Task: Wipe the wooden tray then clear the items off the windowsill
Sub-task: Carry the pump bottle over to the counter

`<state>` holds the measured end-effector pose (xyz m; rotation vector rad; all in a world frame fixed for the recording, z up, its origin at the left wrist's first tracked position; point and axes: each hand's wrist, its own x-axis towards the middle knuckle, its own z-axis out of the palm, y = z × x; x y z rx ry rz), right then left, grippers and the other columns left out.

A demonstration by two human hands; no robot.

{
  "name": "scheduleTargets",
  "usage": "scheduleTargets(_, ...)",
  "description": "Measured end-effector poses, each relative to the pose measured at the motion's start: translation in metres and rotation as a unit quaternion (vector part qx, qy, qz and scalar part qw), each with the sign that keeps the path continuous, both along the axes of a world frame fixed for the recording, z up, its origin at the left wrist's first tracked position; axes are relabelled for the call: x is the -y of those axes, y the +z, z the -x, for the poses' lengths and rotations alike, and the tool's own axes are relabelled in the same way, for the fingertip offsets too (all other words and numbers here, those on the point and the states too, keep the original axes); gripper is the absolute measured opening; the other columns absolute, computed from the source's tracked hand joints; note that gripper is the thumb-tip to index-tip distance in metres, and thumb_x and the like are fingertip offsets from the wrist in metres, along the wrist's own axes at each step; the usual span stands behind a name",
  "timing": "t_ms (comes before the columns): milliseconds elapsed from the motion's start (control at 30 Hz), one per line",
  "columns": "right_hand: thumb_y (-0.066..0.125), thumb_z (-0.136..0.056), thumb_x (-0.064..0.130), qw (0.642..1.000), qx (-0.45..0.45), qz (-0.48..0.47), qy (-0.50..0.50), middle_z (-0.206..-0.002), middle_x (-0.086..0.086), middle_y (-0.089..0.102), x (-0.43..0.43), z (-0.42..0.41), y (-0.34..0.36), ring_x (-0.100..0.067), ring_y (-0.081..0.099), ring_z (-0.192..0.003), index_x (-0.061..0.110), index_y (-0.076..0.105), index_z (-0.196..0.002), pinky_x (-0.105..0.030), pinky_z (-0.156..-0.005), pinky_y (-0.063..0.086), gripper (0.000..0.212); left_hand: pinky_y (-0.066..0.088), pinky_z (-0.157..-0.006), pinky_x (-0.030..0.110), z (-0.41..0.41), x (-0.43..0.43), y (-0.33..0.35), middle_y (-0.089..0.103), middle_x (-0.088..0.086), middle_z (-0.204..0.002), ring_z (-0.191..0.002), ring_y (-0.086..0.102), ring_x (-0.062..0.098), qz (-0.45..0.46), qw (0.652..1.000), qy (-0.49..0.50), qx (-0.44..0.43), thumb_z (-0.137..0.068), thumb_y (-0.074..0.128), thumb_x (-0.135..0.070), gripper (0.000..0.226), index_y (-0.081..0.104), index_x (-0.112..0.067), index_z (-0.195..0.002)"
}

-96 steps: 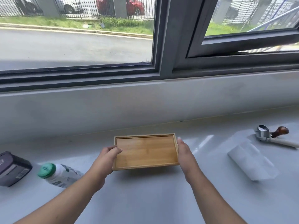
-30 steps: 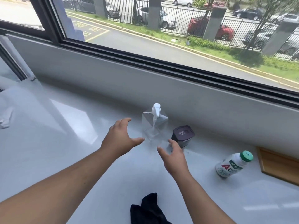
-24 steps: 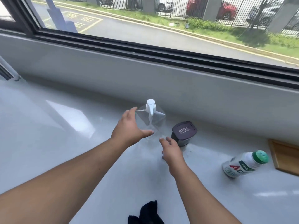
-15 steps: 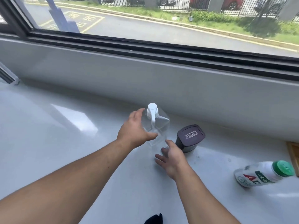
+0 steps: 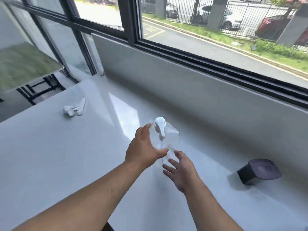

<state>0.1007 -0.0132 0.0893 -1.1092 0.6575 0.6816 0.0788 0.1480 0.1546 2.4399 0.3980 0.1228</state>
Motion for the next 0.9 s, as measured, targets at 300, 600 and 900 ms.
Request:
scheduleTargets(300,0.061,-0.098,0.039,0.982,0.009,0.001,0.191,-0.129,-0.009,0.059,-0.243,0.12,0.02,-0.04,0.071,-0.104,0.031,0.056,-0.125,-0.051,-0.09,0.061,0.029,0.046,-0.081,0.029,0.17,-0.223,0.014,0.035,-0.013,-0.157,-0.119,0.063,0.015,-0.035,0.984,0.175,-0.01,-0.062,0.077,-0.074,0.112,0.025,-0.039,-0.155)
scheduleTargets(600,0.064,-0.096,0.038,0.926,0.007,-0.005,0.379,-0.129,-0.01,0.061,-0.448,0.277,0.014,-0.041,0.072,-0.106,0.031,0.062,-0.118,-0.048,-0.086,0.062,0.023,0.047,-0.087,0.028,0.382,-0.394,0.002,0.035,-0.009,-0.159,-0.127,0.06,0.019,-0.036,0.929,0.367,-0.025,-0.062,0.078,-0.074,0.117,0.023,-0.036,-0.157)
scheduleTargets(900,0.06,-0.1,0.034,0.865,0.0,-0.001,0.502,-0.143,-0.011,0.055,-0.581,0.434,0.005,-0.042,0.071,-0.107,0.028,0.056,-0.129,-0.052,-0.095,0.059,0.031,0.049,-0.081,0.03,0.555,-0.486,-0.013,0.039,-0.011,-0.155,-0.124,0.061,0.019,-0.04,0.865,0.498,-0.04,-0.058,0.077,-0.073,0.117,0.026,-0.035,-0.155)
